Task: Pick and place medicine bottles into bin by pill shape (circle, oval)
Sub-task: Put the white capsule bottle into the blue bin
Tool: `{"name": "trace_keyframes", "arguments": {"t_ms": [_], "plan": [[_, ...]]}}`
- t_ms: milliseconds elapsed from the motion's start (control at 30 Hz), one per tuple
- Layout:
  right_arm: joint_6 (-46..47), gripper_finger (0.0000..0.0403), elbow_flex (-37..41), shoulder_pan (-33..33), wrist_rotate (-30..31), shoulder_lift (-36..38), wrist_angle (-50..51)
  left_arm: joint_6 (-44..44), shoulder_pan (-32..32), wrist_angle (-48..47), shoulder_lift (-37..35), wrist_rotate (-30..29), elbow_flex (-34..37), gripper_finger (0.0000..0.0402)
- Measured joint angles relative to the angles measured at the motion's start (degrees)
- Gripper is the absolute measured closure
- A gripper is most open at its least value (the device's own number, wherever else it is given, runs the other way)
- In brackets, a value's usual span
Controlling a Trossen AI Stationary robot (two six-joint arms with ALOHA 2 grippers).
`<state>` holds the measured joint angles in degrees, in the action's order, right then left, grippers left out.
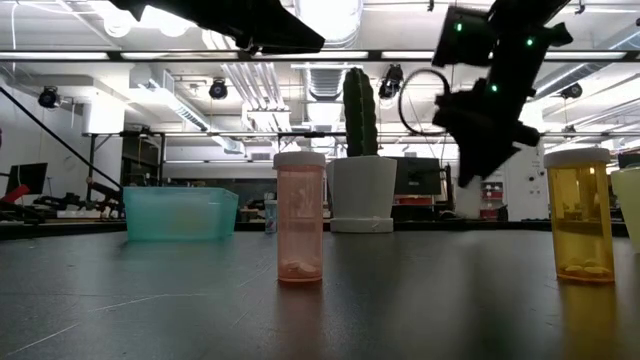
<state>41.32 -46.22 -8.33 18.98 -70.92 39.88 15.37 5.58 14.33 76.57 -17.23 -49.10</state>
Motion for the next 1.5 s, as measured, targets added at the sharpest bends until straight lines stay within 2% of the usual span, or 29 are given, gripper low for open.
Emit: {"name": "trace_keyframes", "arguments": {"t_ms": [333,633,933,1300,1500], "plan": [[-6.32,0.0261,0.11,6.10,-0.13,0.70,-18.39,-3.16,0.00,-0.36,1.25,0.04,0.06,0.0201],[-10.55,0.0261,0.11,7.36,-0.37,0.62,-28.77,-6.20,0.00,6.48,8.25,0.22,0.03,0.0201],[-11.58,0.0261,0.13,7.36,-1.26,0.60,-30.39,-8.96,-2.10,18.74,18.59,0.26,-1.02,0.0201],[-12.02,0.0261,0.15,7.34,-1.44,0.56,-31.67,-13.23,-5.91,24.48,26.63,0.41,-2.53,0.0201],[-12.01,0.0261,0.15,7.35,-1.46,0.56,-31.84,-13.55,-6.84,27.92,28.72,0.46,-2.40,0.0201]]}}
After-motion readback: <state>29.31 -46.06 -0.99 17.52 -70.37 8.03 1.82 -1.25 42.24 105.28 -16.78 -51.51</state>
